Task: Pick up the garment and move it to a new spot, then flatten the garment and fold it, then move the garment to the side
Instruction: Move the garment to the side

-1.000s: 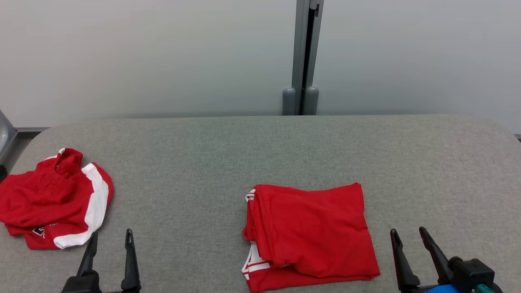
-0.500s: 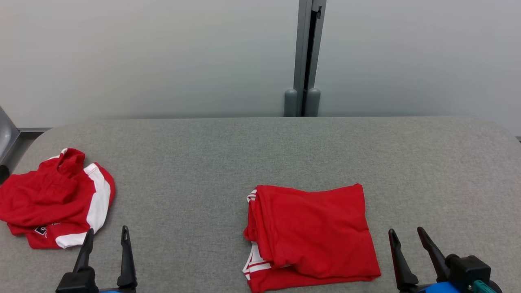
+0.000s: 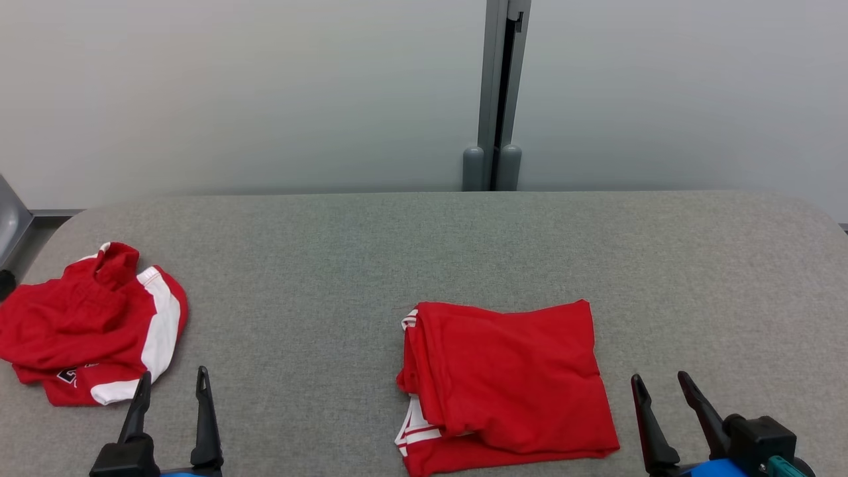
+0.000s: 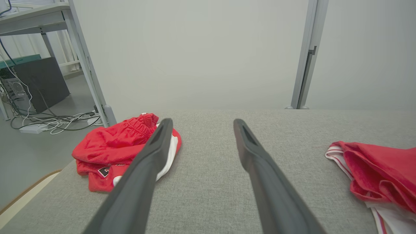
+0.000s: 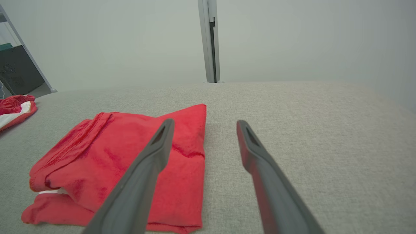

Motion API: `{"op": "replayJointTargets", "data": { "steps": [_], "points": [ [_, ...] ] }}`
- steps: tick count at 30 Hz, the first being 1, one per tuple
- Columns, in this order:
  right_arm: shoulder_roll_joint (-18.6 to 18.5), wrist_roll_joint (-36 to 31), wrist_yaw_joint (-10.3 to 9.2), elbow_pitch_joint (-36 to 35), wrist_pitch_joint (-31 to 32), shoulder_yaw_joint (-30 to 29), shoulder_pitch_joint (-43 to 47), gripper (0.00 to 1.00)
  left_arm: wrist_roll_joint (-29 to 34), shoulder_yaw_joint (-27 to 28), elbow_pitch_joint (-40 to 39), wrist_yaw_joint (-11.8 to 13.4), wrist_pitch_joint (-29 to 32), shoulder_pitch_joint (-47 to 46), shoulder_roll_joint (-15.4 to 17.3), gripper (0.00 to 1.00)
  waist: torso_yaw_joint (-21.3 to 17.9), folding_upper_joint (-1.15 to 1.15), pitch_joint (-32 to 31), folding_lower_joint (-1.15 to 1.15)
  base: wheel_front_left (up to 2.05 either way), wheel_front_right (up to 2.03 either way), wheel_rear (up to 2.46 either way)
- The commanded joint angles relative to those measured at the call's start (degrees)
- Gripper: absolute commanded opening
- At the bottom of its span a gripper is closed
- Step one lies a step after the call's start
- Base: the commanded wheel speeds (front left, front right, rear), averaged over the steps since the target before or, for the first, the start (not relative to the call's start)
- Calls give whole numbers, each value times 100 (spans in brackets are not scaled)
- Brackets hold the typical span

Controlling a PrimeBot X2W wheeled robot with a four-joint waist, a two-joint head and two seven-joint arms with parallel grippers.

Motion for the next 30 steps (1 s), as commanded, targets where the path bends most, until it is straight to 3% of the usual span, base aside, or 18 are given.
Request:
{"op": "replayJointTargets", "data": {
  "steps": [1,10,18,29,30],
  "points": [
    [10,-35,1,18,12,-12,-59,100,3,-37,-32,5,-5,36,24,100,-1,-1,1,0,0,0,0],
    [-156,-155,1,362,315,385,-1113,100,-76,-54,-32,43,-41,-84,36,100,-1,-1,160,0,0,0,0],
    [-297,-135,1,1678,903,610,-2128,100,-96,-166,13,64,-105,-333,-17,100,173,-1,567,0,0,0,0],
    [-258,-58,2,3221,826,886,-2205,100,-140,-243,75,127,-151,-576,-102,100,299,-1,926,0,0,0,0],
    [-243,-9,3,3294,789,955,-2220,33,-146,-248,57,139,-151,-611,-115,100,308,-1,940,0,0,0,0]
  ]
}}
